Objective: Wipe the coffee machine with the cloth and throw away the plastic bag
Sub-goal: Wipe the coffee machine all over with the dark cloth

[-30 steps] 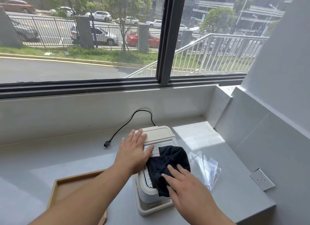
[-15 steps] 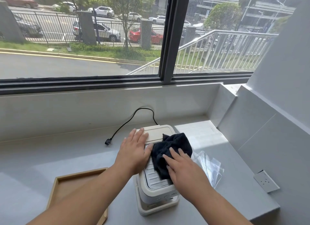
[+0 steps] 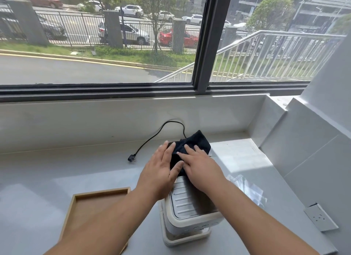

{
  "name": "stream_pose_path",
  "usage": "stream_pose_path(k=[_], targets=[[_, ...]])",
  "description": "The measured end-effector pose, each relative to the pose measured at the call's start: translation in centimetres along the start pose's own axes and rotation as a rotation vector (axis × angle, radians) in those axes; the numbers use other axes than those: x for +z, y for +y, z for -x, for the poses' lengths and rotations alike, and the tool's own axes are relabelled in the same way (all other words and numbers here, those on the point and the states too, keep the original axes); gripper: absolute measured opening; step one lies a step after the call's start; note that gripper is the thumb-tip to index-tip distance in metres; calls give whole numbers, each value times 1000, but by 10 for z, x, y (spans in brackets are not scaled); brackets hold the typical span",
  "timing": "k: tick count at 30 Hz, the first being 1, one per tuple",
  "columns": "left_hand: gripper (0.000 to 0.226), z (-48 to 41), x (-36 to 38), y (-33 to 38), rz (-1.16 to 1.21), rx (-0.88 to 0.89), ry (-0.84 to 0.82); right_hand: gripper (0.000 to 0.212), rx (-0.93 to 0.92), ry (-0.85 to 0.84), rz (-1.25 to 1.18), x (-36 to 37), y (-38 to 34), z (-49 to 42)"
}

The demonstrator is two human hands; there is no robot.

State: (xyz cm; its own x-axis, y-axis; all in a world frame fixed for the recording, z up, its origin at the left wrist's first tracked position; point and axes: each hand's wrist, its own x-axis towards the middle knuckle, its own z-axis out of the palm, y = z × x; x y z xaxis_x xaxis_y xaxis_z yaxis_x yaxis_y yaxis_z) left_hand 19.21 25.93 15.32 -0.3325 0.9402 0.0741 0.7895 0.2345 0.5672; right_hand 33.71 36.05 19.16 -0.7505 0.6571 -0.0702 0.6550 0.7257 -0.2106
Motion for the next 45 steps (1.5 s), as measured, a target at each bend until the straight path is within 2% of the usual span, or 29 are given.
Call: stream_pose_path(k=[7,13,18,23,28,34,39,45], targets=[[78,-2,-3,-3,77,-18,62,53,-113,-76,-27,-3,-19,-17],[59,-21,-19,2,93,-29,102,43,-168,-20,-83,4,-16,6],[40,-28,-27,5,-5,4,91,38,-228,10,-97,6,-24,34],[47,-19,-25,11,-69,49,18,38,-272,31,-137,8,-23,77],[56,-6,-16,20,-138,99,45,45,-210,-1,-139,14,-17,109],[55,5,-2,35,-126,84,76,45,-183,-6,-125,14,-11,137],[80,4,-3,34,-153,64,82,44,-166,-7,-171,12,1,155],[70,8,2,26,-156,55,73,42,-158,158,-46,11,2,170]])
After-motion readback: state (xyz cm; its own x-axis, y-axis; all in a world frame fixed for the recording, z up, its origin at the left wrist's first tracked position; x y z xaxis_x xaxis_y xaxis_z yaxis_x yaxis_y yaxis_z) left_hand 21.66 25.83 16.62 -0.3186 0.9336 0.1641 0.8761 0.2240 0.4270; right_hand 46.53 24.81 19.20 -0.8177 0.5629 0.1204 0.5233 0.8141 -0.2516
